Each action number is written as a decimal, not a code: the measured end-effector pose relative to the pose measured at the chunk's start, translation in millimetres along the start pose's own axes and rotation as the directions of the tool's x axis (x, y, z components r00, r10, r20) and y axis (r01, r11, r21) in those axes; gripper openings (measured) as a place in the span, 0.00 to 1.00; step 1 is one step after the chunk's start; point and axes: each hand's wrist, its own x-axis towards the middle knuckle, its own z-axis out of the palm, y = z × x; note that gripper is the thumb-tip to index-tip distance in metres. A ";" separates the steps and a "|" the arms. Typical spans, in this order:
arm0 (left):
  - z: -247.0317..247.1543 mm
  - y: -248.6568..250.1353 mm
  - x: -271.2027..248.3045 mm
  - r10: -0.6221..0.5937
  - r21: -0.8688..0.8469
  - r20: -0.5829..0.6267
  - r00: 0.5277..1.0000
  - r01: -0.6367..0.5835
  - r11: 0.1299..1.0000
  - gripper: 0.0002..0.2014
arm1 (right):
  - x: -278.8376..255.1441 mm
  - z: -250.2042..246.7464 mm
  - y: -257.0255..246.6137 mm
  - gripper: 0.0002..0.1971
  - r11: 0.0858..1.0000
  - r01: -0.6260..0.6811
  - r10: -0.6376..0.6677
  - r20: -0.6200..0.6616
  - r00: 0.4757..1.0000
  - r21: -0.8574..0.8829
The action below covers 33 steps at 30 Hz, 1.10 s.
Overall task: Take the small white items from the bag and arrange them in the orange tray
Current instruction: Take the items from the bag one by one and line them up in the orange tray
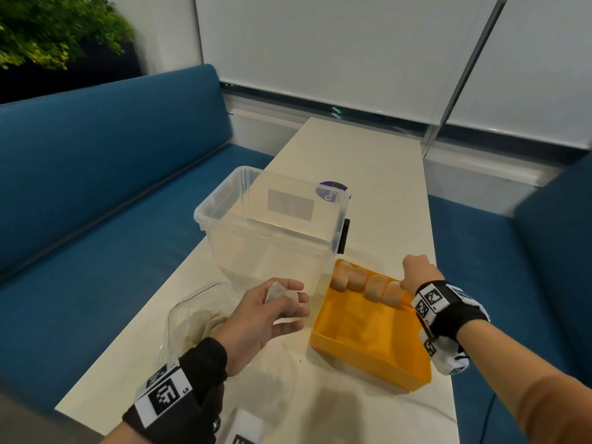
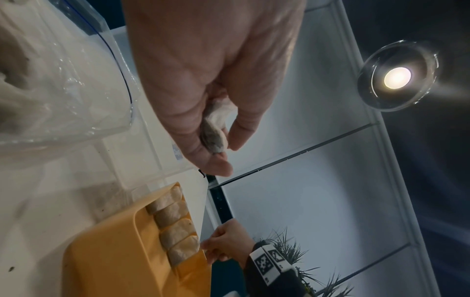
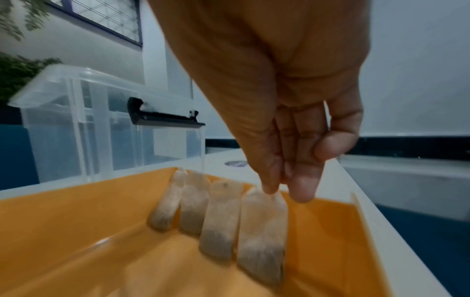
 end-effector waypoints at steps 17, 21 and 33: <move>25.3 16.3 5.6 -0.004 0.300 0.328 0.945 -0.100 0.949 0.04 | -124.3 -91.6 -80.9 0.06 0.595 0.685 -0.672 -0.207 0.711 0.421; 21.1 18.8 8.1 0.090 0.302 0.221 0.971 -0.156 0.940 0.05 | -118.8 -95.2 -60.6 0.03 0.536 0.536 -0.522 -0.243 0.818 0.652; 26.0 34.2 16.4 0.281 0.550 0.194 0.940 -0.341 0.762 0.10 | -125.4 -108.5 -33.5 0.07 0.502 0.632 -0.499 -0.400 0.769 0.590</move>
